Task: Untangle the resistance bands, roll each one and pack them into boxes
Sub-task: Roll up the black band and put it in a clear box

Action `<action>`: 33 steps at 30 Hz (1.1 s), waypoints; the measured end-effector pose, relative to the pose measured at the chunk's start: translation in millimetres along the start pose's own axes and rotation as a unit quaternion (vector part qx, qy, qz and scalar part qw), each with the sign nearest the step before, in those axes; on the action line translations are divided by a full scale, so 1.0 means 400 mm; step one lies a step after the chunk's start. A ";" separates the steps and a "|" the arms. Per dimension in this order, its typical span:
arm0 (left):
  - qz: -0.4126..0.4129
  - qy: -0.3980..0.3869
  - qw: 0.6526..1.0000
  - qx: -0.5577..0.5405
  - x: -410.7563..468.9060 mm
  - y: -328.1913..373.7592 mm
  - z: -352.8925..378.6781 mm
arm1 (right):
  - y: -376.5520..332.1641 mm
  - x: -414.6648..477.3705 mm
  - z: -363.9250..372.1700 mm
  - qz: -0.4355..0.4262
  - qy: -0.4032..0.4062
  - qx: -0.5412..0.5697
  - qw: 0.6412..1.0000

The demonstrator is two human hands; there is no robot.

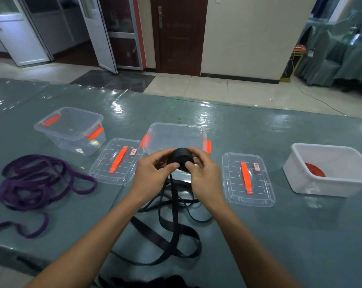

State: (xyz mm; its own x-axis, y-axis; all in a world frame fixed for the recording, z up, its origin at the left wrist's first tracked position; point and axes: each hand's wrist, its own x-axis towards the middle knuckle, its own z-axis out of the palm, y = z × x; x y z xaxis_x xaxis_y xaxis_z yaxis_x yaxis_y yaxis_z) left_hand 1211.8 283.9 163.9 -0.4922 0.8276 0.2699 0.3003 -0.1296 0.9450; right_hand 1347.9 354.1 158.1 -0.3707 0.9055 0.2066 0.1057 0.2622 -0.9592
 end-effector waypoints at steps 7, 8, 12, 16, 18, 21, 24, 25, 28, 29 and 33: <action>0.054 -0.048 0.989 0.128 0.007 0.012 -0.039 | -0.028 0.022 -0.060 -0.051 -0.103 -0.096 0.989; 0.067 -0.070 0.984 0.148 0.011 0.017 -0.046 | -0.031 0.026 -0.070 -0.066 -0.121 -0.114 0.984; 0.053 -0.091 0.988 0.112 0.022 0.035 -0.054 | -0.047 0.032 -0.083 -0.065 -0.130 -0.108 0.983; -0.005 -0.033 0.999 -0.034 0.002 0.046 -0.028 | -0.054 0.026 -0.085 0.040 -0.084 0.121 0.988; -0.015 -0.028 0.997 -0.076 -0.015 0.041 -0.010 | -0.051 0.013 -0.073 0.085 -0.067 0.233 0.966; -0.037 -0.025 0.993 -0.113 -0.023 0.039 -0.002 | -0.041 -0.009 -0.051 0.122 -0.050 0.321 0.938; -0.025 -0.046 0.997 -0.053 -0.019 0.035 -0.022 | -0.034 -0.024 -0.048 0.079 -0.051 0.207 0.974; -0.013 -0.060 0.998 -0.016 -0.017 0.036 -0.034 | -0.030 -0.024 -0.054 0.025 -0.052 0.101 0.993; 0.027 -0.122 0.987 0.105 0.007 0.042 -0.071 | -0.031 -0.018 -0.071 -0.124 -0.081 -0.129 0.981; 0.039 -0.152 0.978 0.137 0.017 0.046 -0.080 | -0.032 -0.013 -0.074 -0.154 -0.096 -0.157 0.971; 0.057 -0.195 0.961 0.188 0.048 0.072 -0.092 | -0.051 0.004 -0.076 -0.191 -0.128 -0.204 0.952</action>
State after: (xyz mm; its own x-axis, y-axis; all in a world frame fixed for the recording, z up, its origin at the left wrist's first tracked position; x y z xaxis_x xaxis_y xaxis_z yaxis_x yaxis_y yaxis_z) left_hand 1180.9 276.1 203.2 -0.1180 0.9709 0.2084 0.6439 -0.0850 0.7604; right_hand 1373.3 360.3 184.0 -0.6613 0.6210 0.4208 0.2491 0.7109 -0.6578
